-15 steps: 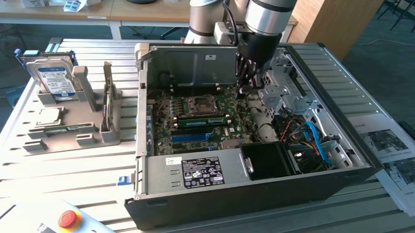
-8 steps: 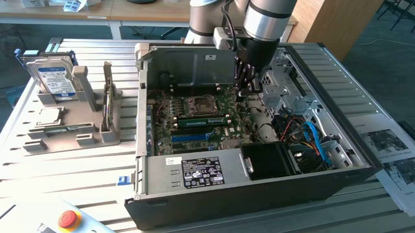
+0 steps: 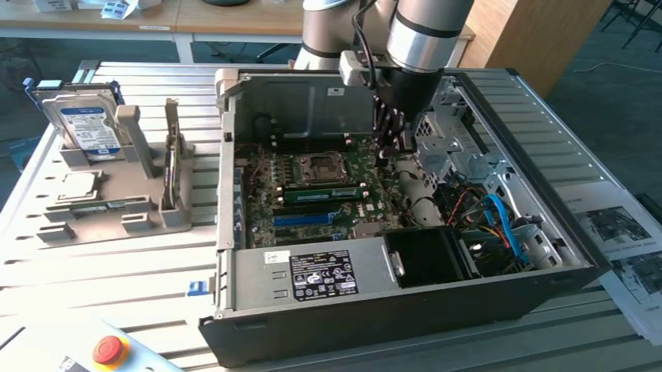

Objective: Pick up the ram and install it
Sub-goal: 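Press down the ram until it locks into place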

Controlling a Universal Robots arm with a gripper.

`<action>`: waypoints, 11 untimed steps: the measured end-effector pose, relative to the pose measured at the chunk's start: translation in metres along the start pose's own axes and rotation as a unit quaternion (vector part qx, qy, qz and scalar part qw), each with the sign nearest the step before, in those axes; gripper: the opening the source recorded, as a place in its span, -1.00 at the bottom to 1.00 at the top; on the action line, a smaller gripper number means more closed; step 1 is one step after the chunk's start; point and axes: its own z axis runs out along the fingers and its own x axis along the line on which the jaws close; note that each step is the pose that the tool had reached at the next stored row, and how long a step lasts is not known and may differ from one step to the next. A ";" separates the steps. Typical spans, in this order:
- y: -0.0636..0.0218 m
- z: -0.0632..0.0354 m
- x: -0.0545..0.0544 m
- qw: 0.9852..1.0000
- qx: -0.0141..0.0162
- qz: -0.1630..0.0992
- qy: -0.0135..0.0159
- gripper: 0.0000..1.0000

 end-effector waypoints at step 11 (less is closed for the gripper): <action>-0.0002 0.0044 0.000 1.000 0.000 0.000 0.000 -0.80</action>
